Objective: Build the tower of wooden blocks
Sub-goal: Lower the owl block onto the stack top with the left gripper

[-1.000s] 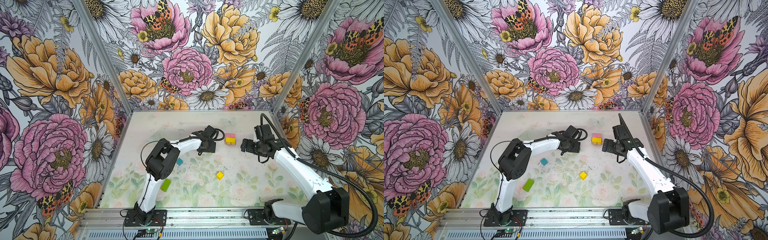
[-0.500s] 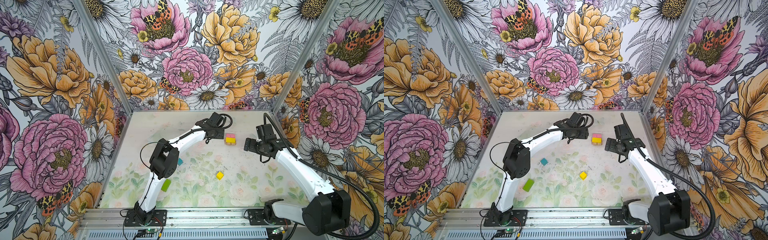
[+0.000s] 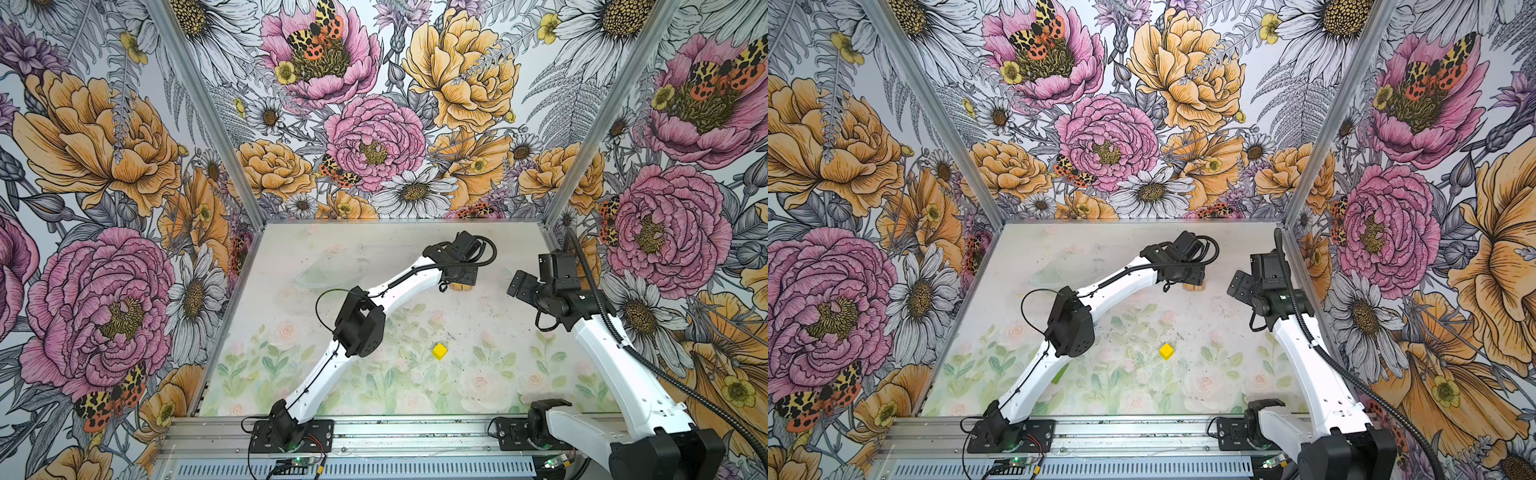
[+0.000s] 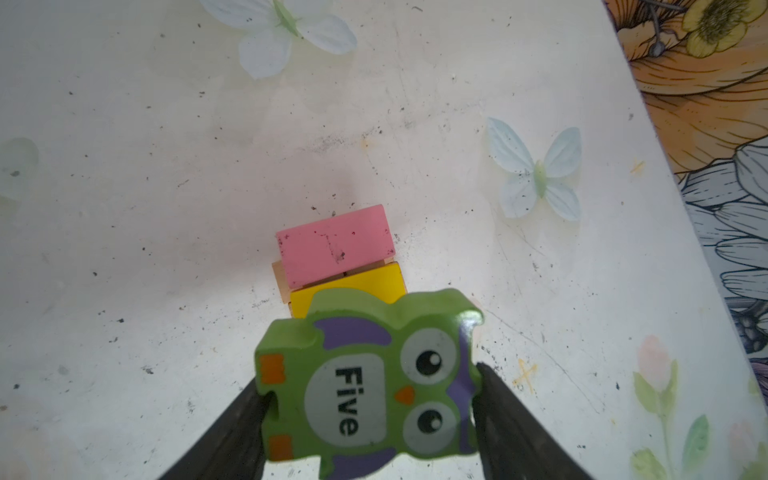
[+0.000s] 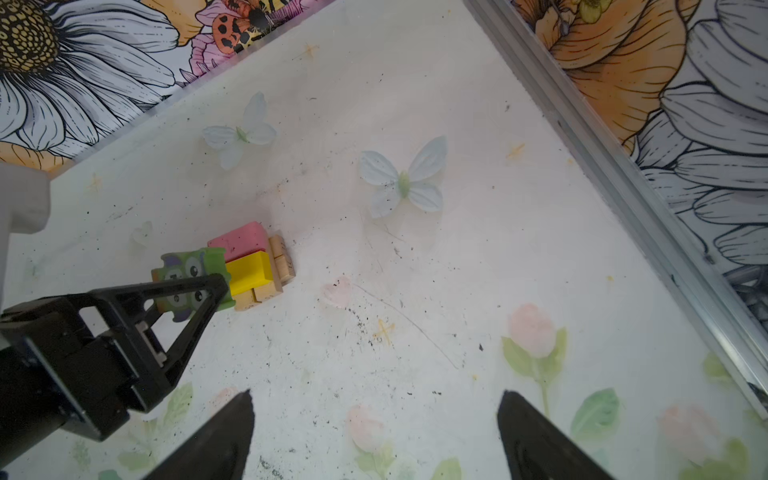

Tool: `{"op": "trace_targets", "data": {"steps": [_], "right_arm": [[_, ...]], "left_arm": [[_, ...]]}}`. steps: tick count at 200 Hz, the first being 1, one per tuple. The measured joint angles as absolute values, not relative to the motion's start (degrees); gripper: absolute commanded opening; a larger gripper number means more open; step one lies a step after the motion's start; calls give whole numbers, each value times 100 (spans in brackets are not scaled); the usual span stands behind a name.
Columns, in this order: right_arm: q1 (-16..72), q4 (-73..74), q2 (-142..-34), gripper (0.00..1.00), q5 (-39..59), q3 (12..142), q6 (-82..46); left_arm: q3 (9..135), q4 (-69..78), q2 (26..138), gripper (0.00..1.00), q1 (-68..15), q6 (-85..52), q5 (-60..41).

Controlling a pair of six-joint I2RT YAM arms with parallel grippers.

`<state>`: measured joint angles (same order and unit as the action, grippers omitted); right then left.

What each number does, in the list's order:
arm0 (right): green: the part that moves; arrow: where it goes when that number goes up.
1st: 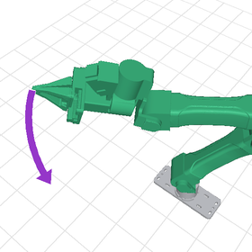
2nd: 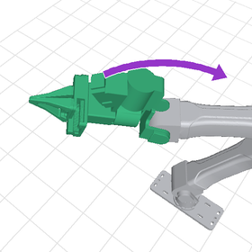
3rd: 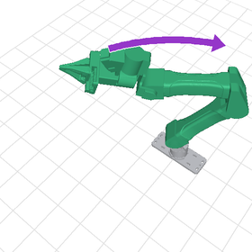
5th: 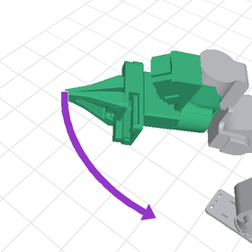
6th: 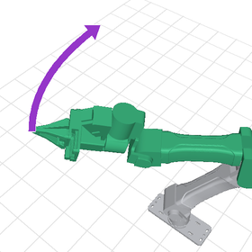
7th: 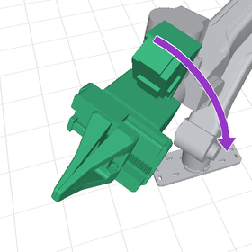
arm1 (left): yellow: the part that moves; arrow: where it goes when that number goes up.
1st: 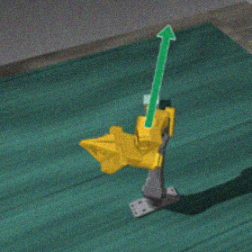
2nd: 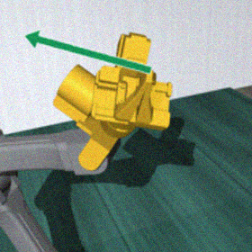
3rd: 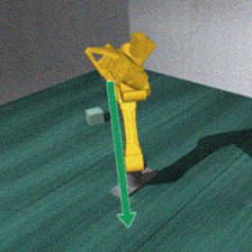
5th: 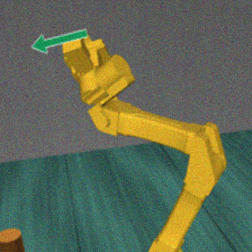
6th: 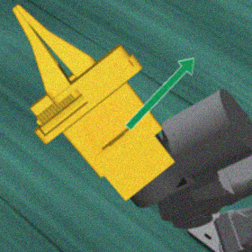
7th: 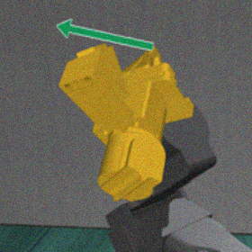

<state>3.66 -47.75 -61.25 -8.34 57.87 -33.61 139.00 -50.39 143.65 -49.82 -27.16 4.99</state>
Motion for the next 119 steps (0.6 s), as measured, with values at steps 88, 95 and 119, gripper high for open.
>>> {"op": "trace_targets", "data": {"steps": [88,95,119], "right_arm": [[178,-4790,-6075,94,-786,5590,-3347],[172,-4790,-6075,94,-779,5579,-3343],[97,-4786,-6073,94,-766,5531,-3341]], "left_arm": [[14464,-5212,14685,72,-4980,-2856,733],[14521,-5216,14713,72,-4980,-2860,749],[14645,-5210,14820,72,-4980,-2910,770]]}}
